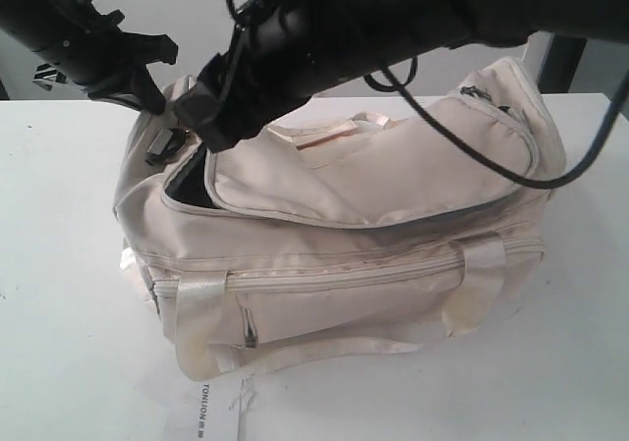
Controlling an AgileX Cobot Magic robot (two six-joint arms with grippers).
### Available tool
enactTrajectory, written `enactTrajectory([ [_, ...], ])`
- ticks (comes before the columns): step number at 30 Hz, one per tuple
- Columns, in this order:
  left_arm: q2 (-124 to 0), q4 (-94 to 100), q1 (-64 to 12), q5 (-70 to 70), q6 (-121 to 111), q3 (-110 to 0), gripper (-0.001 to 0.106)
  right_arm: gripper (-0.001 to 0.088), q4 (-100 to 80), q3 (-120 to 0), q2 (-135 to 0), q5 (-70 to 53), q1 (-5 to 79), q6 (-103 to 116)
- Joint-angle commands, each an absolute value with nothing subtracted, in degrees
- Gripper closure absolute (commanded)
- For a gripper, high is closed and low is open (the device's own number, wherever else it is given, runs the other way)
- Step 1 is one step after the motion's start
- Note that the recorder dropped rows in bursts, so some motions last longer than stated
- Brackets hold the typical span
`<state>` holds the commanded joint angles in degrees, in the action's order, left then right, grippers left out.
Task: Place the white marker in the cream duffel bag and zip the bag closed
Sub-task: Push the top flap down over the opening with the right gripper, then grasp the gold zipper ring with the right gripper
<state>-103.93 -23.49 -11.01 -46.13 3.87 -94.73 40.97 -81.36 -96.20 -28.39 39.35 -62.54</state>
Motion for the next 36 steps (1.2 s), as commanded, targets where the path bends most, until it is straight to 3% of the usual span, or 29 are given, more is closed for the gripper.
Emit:
enactTrajectory([
  [14, -103.9, -25.6, -9.2, -48.3, 3.9, -94.7, 0.105, 0.035, 25.4, -92.8, -109.0, -27.5, 43.4, -60.1],
  [19, -103.9, -25.6, -9.2, -48.4, 3.9, -94.7, 0.105, 0.0271, 20.8, -92.9, -110.8, -25.1, 43.6, -60.2],
  [36, -103.9, -25.6, -9.2, -49.7, 3.9, -94.7, 0.105, 0.0269, 17.0, -92.9, -116.4, -15.8, 43.2, -61.7],
])
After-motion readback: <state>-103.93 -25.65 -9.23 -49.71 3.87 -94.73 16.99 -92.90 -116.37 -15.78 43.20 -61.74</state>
